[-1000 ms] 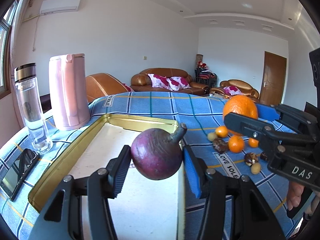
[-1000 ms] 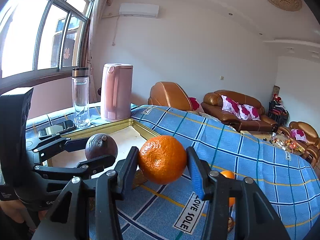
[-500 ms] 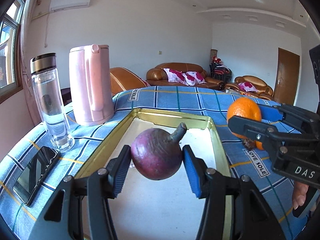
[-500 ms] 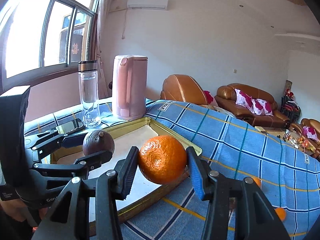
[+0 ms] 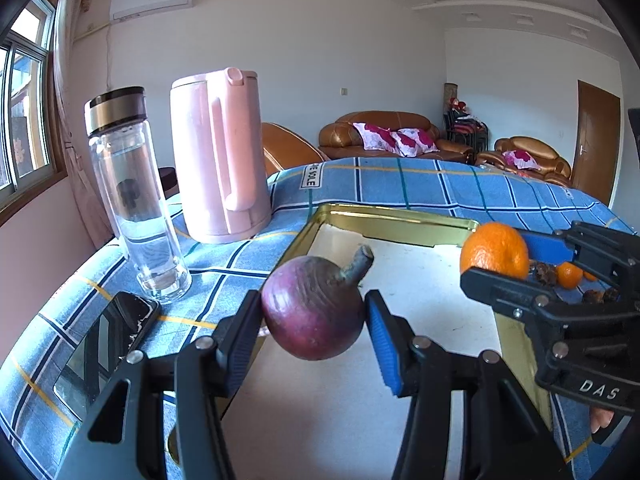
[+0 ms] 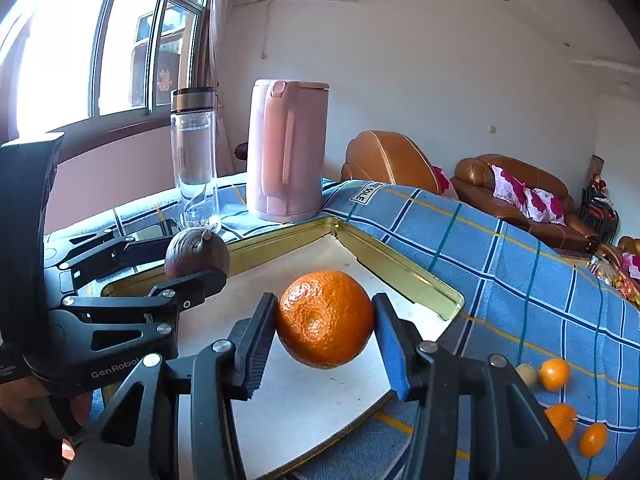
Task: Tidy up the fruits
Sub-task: 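Lower both fruits into the gold tin and open both tools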
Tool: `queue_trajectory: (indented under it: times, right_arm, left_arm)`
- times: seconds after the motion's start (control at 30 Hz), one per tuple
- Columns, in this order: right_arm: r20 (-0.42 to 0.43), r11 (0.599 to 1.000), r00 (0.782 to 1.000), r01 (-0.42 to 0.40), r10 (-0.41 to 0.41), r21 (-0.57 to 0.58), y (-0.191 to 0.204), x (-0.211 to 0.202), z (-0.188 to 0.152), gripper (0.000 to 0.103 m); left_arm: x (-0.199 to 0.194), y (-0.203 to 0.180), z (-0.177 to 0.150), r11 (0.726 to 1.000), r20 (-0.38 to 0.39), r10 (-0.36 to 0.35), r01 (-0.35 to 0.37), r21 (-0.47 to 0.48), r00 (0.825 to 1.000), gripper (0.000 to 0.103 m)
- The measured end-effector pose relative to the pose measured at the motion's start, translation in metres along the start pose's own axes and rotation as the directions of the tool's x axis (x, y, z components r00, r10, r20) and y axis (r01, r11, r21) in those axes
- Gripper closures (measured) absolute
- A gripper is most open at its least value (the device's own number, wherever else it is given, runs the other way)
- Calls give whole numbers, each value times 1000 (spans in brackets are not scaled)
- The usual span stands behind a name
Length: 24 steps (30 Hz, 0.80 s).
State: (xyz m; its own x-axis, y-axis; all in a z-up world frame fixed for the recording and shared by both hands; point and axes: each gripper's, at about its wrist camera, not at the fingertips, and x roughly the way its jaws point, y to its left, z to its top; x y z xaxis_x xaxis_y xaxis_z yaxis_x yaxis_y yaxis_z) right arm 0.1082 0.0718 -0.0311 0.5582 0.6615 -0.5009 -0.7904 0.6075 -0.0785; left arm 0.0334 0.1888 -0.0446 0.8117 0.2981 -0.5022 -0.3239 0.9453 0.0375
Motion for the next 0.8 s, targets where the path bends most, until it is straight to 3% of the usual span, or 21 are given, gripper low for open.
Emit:
queue_trajectory:
  times: [0.8]
  right_arm:
    - [-76, 999, 997, -1, 4, 36, -2, 23, -12, 52]
  left_arm:
    - [13, -10, 2, 997, -53, 19, -14, 82, 998, 49]
